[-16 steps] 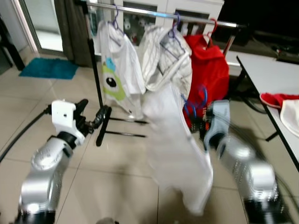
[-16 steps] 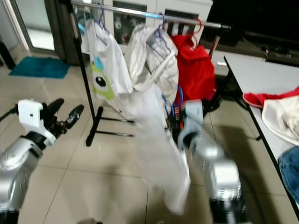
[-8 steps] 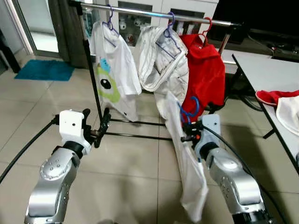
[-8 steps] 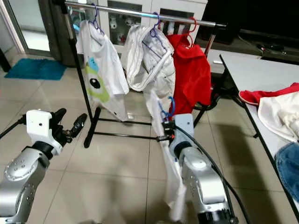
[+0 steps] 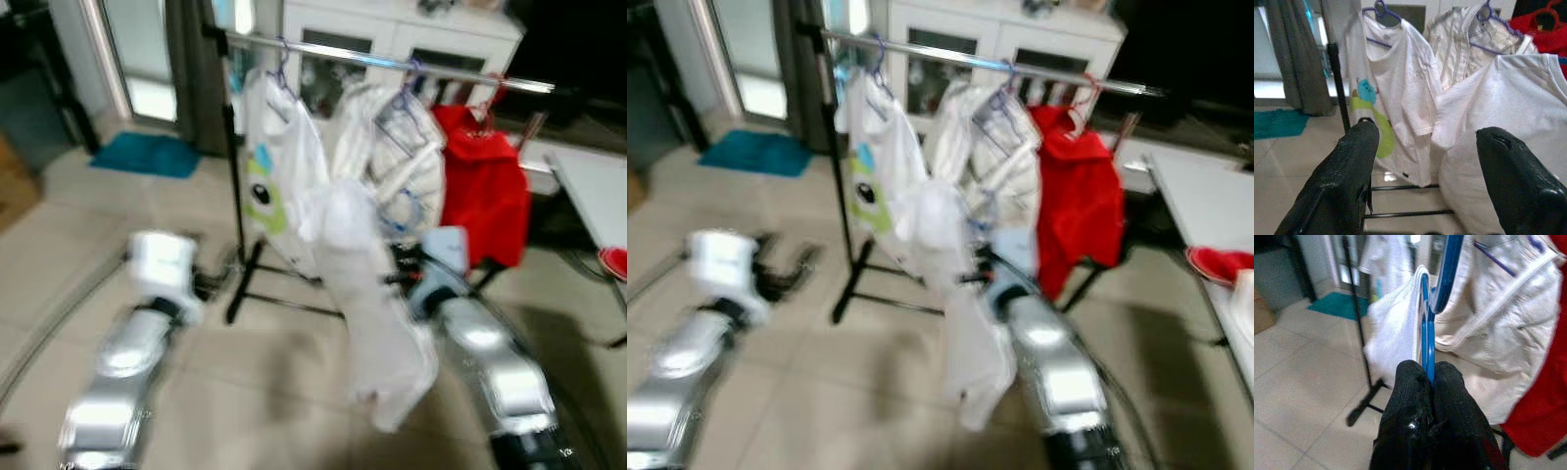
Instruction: Hang hanger
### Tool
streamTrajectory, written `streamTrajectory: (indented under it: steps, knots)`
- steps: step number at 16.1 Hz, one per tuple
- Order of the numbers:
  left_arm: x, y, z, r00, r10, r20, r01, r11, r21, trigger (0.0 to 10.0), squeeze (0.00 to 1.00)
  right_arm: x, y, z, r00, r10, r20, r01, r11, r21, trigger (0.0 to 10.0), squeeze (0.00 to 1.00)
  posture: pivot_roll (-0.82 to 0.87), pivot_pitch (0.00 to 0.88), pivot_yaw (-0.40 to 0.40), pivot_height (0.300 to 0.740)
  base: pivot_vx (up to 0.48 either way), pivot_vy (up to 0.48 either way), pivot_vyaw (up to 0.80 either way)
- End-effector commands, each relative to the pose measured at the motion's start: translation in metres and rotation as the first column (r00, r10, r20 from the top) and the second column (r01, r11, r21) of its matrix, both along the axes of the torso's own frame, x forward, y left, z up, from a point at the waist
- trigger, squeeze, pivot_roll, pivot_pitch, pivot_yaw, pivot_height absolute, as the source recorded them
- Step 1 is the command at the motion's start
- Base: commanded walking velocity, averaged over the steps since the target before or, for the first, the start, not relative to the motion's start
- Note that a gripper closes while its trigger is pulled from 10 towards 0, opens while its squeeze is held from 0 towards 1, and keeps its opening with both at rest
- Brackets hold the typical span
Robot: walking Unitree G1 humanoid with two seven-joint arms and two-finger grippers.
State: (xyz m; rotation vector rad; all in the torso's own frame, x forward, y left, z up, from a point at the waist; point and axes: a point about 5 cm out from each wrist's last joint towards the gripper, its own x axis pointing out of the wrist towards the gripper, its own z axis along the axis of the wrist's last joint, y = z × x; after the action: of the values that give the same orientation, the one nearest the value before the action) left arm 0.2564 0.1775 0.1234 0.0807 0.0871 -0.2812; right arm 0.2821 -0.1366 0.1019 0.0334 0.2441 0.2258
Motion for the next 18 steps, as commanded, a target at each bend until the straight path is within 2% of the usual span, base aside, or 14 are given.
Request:
streamTrajectory:
  steps: [1, 8, 12, 18]
  knots:
    - [0.0, 0.01, 0.002, 0.999, 0.039, 0.006, -0.039, 0.999, 0.027, 10.0, 0.0, 0.003, 0.008, 0.009, 0.999, 0.026, 0.047, -0.026, 1.0, 0.004, 10.0, 0.0, -0.04, 0.0, -0.067, 0.74, 0.409, 0.0, 0.0]
    - [0.001, 0.007, 0.0, 1.0, 0.007, -0.007, -0.007, 1.0, 0.024, 10.0, 0.0, 0.005, 0.004, 0.012, 0.998, 0.016, 0.062, -0.016, 1.0, -0.006, 10.0, 0.0, -0.04, 0.0, -0.068, 0.74, 0.409, 0.0, 0.0]
    - [-0.001, 0.005, -0.003, 0.999, -0.032, -0.025, 0.033, 0.999, 0.042, 10.0, 0.0, 0.002, -0.001, 0.01, 0.999, 0.013, 0.052, -0.01, 0.998, -0.056, 10.0, 0.0, -0.04, 0.0, -0.066, 0.74, 0.409, 0.0, 0.0]
    - [-0.004, 0.002, -0.007, 0.997, -0.067, -0.045, 0.069, 0.996, 0.061, 10.0, 0.0, 0.006, -0.008, 0.012, 0.998, 0.003, 0.067, 0.002, 0.997, -0.08, 10.0, 0.0, -0.04, 0.0, -0.065, 0.74, 0.41, 0.0, 0.0]
